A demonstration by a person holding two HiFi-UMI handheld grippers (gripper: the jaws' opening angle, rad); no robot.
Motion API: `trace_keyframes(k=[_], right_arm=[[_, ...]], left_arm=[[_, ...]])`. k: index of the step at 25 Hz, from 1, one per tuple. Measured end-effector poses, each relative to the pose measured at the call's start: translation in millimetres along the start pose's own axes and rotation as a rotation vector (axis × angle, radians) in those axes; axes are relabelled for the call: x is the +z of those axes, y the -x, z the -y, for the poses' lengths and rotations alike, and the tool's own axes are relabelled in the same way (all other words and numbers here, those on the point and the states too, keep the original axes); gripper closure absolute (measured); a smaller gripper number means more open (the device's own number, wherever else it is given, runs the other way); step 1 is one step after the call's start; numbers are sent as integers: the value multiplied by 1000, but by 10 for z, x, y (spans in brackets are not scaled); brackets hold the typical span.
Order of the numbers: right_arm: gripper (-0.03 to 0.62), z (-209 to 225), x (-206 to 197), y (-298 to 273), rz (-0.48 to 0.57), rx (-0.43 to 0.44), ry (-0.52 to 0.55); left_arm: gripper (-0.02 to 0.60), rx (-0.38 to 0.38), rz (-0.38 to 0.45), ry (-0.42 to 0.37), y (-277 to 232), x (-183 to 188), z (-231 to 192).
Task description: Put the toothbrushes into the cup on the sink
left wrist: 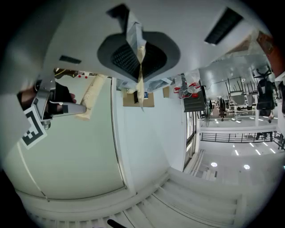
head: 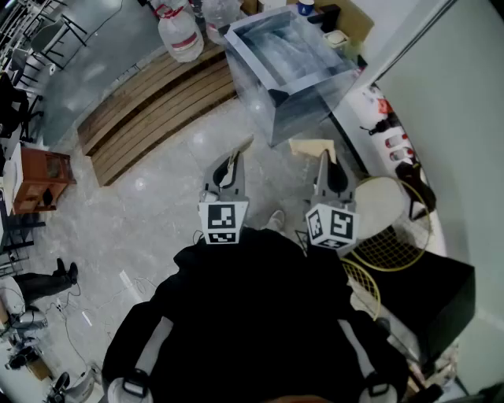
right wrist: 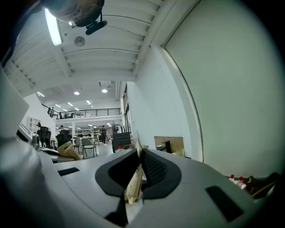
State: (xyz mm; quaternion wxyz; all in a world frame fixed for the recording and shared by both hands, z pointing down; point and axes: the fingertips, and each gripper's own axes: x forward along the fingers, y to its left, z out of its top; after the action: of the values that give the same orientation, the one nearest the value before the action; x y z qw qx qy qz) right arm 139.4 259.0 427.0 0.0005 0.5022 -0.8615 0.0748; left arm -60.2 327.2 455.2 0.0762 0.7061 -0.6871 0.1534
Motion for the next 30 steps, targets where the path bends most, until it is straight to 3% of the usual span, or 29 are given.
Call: trace_keyframes(k=[13,23,30], right_arm=[[563,2,-41,38,-20,29,-7],[563,183,33,13,21,56,-24],[563,270,-120,-74,-8,70,-17]], left_arm=[[571,9,-12,8,12,-37,50],[571,34,9,-13,-38,21,201],[572,17,-5,-6,-214,-81,312]])
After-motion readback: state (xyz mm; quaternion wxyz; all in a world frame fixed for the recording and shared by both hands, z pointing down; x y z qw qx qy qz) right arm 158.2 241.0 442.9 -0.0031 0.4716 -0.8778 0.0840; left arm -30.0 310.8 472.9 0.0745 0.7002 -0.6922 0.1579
